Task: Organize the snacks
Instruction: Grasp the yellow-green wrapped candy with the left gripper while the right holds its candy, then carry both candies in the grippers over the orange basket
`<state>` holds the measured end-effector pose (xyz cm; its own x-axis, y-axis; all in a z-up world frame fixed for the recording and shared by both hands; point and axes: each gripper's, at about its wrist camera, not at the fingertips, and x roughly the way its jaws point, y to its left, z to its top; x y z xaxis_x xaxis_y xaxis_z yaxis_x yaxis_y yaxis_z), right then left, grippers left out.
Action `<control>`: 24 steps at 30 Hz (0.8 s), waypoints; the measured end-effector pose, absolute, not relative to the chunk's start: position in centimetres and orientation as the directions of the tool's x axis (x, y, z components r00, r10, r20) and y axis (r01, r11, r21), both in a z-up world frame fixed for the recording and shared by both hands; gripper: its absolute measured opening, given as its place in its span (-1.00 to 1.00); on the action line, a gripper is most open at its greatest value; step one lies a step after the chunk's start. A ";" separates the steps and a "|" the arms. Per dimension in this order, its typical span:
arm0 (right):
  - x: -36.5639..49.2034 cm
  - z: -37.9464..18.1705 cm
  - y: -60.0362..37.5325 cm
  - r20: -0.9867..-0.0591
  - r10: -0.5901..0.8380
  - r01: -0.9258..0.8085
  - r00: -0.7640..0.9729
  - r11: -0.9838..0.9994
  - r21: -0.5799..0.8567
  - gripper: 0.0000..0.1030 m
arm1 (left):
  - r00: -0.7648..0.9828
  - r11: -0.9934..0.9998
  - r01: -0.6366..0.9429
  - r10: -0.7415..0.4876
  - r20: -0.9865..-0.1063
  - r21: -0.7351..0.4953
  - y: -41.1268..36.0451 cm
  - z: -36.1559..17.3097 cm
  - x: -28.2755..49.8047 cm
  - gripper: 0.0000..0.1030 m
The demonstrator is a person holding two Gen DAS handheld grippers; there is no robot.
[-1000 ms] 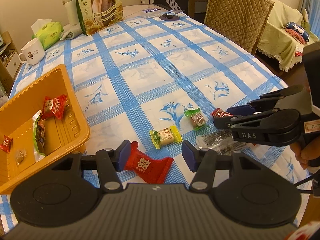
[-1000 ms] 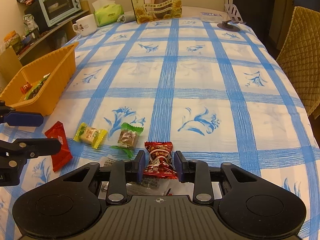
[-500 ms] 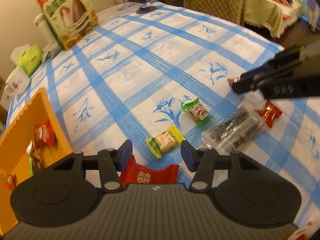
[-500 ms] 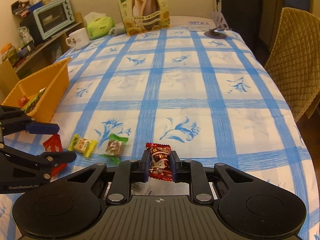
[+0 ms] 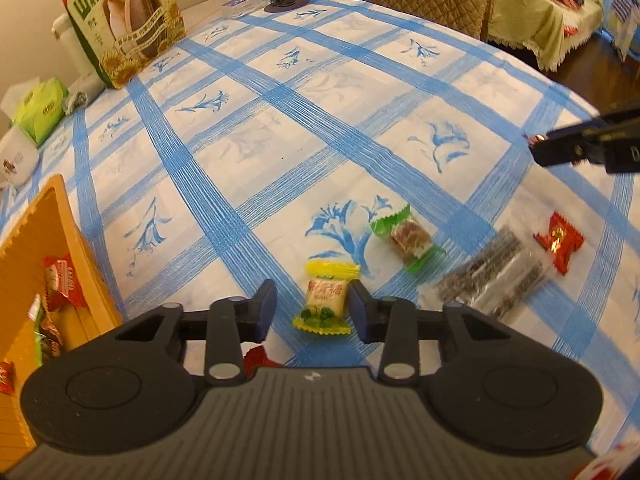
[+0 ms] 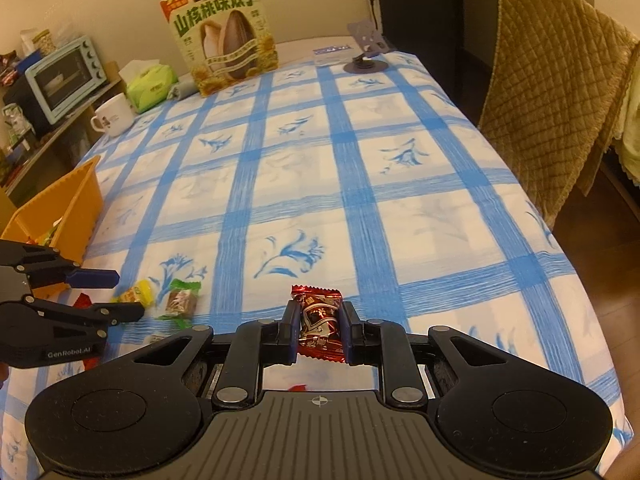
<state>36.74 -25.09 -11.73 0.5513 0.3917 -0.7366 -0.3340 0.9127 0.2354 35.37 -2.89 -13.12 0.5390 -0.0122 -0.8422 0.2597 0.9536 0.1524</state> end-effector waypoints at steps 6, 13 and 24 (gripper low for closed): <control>36.4 -11.4 -25.8 -0.732 0.392 -0.322 0.558 0.915 0.244 -0.59 | 0.531 0.964 0.241 -0.037 -0.846 0.109 -3.1 -13.2 35.3 -0.64; 36.2 -10.9 -25.6 -0.720 0.409 -0.342 0.560 0.906 0.249 -0.59 | 0.531 0.976 0.198 -0.030 -0.847 0.090 -2.9 -12.9 35.3 -0.65; 35.2 -9.0 -25.2 -0.681 0.458 -0.395 0.572 0.881 0.260 -0.59 | 0.607 0.989 0.146 -0.076 -0.791 0.018 -3.1 -8.6 33.0 -0.65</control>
<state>35.21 -25.19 -9.01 0.5722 0.4575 -0.6806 -0.3954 0.8810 0.2598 32.97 -3.12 -8.62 0.6070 -0.0757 -0.7911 0.1463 0.9891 0.0176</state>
